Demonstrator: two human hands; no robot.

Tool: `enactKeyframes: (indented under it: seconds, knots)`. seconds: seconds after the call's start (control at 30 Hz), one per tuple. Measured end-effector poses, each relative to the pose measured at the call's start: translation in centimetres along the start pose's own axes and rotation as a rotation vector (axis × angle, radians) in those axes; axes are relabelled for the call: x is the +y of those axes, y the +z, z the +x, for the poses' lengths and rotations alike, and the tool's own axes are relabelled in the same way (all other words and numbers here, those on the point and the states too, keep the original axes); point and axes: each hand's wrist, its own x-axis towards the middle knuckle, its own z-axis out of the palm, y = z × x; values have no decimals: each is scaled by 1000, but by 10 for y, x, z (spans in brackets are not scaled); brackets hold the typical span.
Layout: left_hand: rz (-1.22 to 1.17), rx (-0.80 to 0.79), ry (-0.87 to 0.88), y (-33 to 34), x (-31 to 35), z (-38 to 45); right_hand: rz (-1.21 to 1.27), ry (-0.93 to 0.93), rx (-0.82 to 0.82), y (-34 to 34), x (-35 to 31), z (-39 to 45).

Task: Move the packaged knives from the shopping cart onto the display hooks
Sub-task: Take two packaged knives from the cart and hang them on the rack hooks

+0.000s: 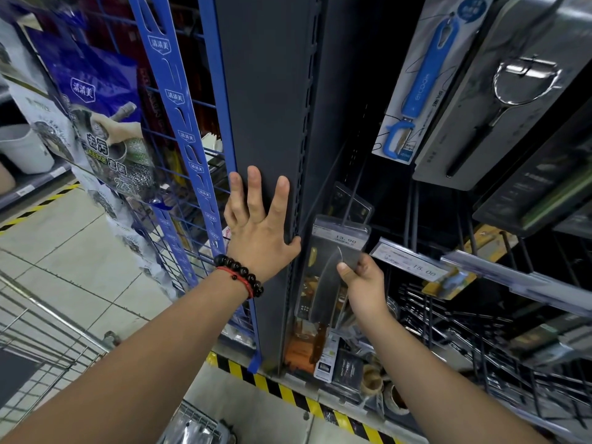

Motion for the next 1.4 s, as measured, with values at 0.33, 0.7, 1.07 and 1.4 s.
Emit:
enactKeyframes:
  seconds: [0.33, 0.7, 1.07, 1.4]
  knots:
    - [6, 9, 9, 2, -1, 0, -48, 7, 76, 1, -4, 16]
    - [33, 49, 30, 9, -5, 0, -204, 16, 123, -1, -7, 60]
    - [38, -37, -31, -2, -1, -5, -356, 263, 54, -34, 10, 52]
    - [-34, -489, -471, 5, 2, -121, -716, -166, -250, -29, 23, -22]
